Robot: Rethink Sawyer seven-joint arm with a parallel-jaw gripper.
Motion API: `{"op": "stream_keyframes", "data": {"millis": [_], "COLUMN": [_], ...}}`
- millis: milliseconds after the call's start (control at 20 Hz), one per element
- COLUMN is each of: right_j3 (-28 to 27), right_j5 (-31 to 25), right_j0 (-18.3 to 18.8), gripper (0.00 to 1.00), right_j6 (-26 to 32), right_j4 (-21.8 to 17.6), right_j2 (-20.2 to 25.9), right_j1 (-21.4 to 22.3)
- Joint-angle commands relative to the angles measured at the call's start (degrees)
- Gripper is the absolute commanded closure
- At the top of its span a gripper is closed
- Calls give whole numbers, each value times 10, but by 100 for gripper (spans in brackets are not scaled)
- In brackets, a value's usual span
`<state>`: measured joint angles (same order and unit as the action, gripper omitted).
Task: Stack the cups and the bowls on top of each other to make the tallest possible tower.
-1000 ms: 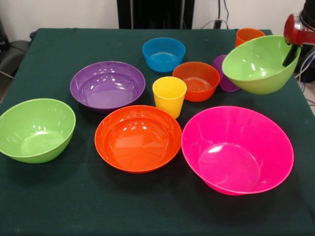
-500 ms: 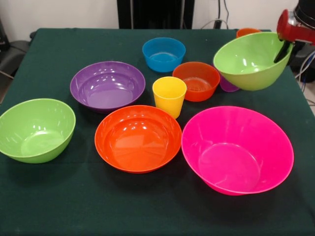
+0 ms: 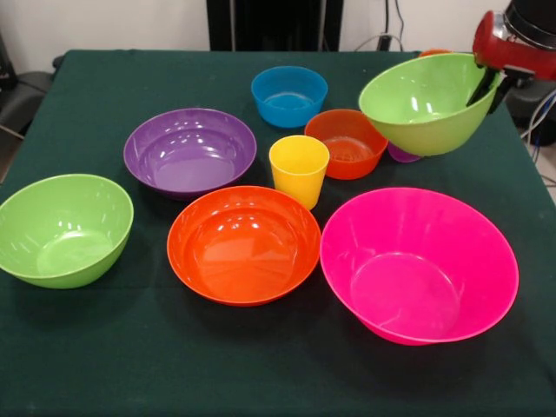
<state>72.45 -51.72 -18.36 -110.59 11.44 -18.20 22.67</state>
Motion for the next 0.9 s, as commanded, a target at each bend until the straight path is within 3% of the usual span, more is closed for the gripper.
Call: {"op": "stream_keyframes", "data": {"millis": [50, 500, 900], "right_j3": [20, 66, 66], "right_j5": [-25, -5, -2], "right_j0": [-4, -5, 7], "gripper": [100, 100, 100], "right_j6": [-77, -64, -48], "right_j4": [-35, -34, -33], "right_j2": [14, 12, 16], "right_j1": [-15, 8, 4]}}
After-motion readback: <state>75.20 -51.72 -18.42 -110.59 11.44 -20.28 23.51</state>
